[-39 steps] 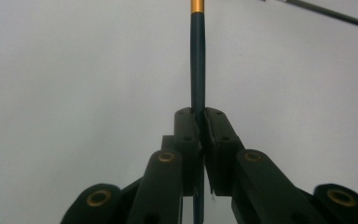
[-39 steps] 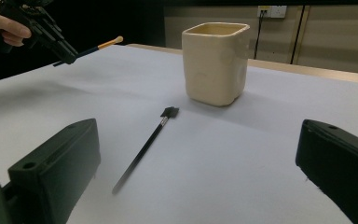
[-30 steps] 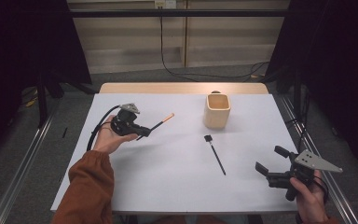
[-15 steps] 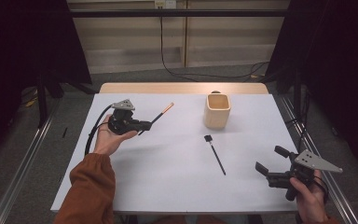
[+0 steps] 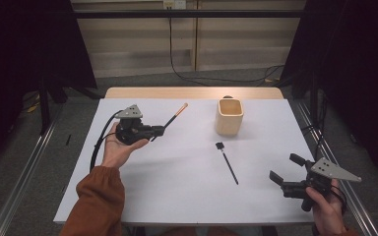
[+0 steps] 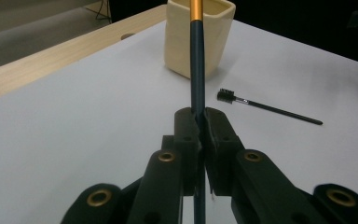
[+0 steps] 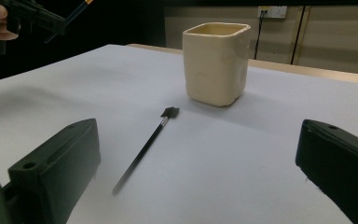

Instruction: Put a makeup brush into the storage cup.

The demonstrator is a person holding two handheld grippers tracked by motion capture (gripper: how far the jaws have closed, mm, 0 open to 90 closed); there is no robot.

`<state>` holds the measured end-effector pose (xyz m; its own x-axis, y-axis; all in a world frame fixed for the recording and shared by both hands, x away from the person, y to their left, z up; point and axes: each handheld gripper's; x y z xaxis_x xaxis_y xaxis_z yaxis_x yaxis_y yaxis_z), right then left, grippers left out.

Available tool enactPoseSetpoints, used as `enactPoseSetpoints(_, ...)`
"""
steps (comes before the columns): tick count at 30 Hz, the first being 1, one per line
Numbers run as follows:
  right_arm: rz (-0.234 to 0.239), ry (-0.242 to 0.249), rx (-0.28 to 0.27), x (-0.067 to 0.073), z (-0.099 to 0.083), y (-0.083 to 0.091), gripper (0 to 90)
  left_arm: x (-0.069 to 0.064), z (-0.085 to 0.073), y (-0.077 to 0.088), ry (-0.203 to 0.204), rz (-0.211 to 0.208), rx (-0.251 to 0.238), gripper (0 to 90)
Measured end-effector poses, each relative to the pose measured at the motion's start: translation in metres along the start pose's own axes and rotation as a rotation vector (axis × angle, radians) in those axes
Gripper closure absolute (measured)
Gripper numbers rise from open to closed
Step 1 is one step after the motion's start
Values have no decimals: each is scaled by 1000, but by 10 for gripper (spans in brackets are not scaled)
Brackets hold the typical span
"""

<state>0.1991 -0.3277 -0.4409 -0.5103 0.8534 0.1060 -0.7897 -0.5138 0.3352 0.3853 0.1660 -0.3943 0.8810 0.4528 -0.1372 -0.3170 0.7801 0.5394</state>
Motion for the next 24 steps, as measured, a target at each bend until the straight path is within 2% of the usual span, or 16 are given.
enactPoseSetpoints(4,0,0,1,0,0,0,0,-6,-1,-1,-2,-6,-28,848)
enactPoseSetpoints(5,-1,-1,0,0,0,0,0,-7,-3,-1,1,-23,-34,848)
enactPoseSetpoints(8,1,1,-2,0,0,0,0,-8,-4,-1,-6,-10,-29,848)
enactPoseSetpoints(10,8,11,-11,1,0,0,0,-8,-7,-1,2,-13,-58,848)
enactPoseSetpoints(16,13,11,-9,1,0,0,0,-12,-11,-1,8,-10,-102,847)
enactPoseSetpoints(17,13,9,-8,1,0,0,0,-13,-11,0,2,-1,-103,848)
enactPoseSetpoints(24,17,16,-26,3,0,-1,0,-16,-15,-3,9,-23,-100,847)
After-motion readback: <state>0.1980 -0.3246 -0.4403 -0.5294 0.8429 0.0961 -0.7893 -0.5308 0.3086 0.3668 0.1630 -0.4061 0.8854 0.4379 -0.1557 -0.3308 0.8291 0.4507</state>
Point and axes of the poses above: each handheld gripper's, and its own axes: y roughly backward along the jaws, z roughly out of its top, x roughly to its left, and after that the axes turned 4 degrees about x, right-handed
